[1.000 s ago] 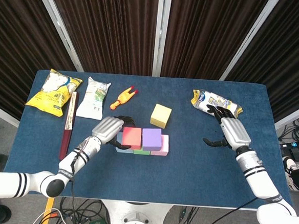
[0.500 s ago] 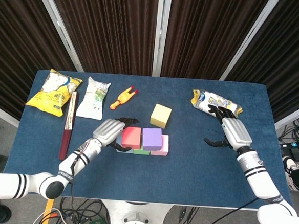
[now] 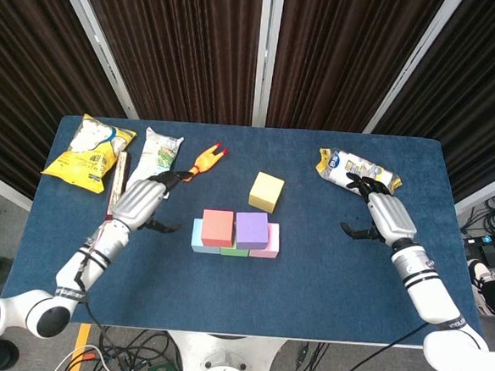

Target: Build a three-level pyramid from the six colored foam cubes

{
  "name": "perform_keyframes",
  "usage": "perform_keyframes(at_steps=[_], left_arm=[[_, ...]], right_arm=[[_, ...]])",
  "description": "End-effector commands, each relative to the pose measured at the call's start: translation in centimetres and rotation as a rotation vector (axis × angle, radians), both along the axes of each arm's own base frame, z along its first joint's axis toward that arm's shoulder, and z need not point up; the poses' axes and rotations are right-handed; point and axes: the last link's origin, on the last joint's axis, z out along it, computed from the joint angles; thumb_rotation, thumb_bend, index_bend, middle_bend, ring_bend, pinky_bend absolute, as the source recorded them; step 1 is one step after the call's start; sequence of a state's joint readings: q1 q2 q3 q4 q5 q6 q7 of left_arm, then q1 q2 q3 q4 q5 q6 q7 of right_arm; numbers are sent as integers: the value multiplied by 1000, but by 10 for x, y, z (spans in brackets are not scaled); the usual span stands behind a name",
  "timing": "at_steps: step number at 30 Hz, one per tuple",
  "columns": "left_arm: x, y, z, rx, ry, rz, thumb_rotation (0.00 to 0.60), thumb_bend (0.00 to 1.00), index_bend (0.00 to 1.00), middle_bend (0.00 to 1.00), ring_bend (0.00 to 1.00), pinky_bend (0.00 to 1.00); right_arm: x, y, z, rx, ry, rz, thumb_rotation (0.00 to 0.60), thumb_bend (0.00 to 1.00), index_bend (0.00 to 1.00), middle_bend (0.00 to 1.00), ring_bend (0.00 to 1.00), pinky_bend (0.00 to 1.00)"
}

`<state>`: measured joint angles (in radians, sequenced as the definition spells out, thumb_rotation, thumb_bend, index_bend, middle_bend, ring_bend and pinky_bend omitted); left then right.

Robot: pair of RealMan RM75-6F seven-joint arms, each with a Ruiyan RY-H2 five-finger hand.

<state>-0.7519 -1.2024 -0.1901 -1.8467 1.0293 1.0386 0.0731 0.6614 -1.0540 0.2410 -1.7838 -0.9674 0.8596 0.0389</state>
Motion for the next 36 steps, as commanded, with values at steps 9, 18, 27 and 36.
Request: perform_keyframes(at_steps=[9, 18, 27, 36], left_arm=[[-71, 0, 37, 206, 45, 136, 600, 184, 171, 138, 106, 230], [-75, -20, 35, 195, 27, 120, 600, 178, 172, 138, 106, 228], [-73, -28, 35, 182, 30, 105, 600, 172, 172, 138, 106, 227], [-76, -30, 36, 170, 8, 114, 600, 173, 172, 138, 106, 227]], right_arm=[[26, -35, -37, 55, 26, -2, 600, 130, 0, 188, 0, 0], [62, -61, -88, 94, 67, -12, 600, 93, 0, 195, 0, 0], [81, -82, -131, 78, 110, -57, 600, 92, 0, 203, 0, 0], [97, -97, -155, 60, 110, -81, 600, 92, 18, 215, 0, 8]])
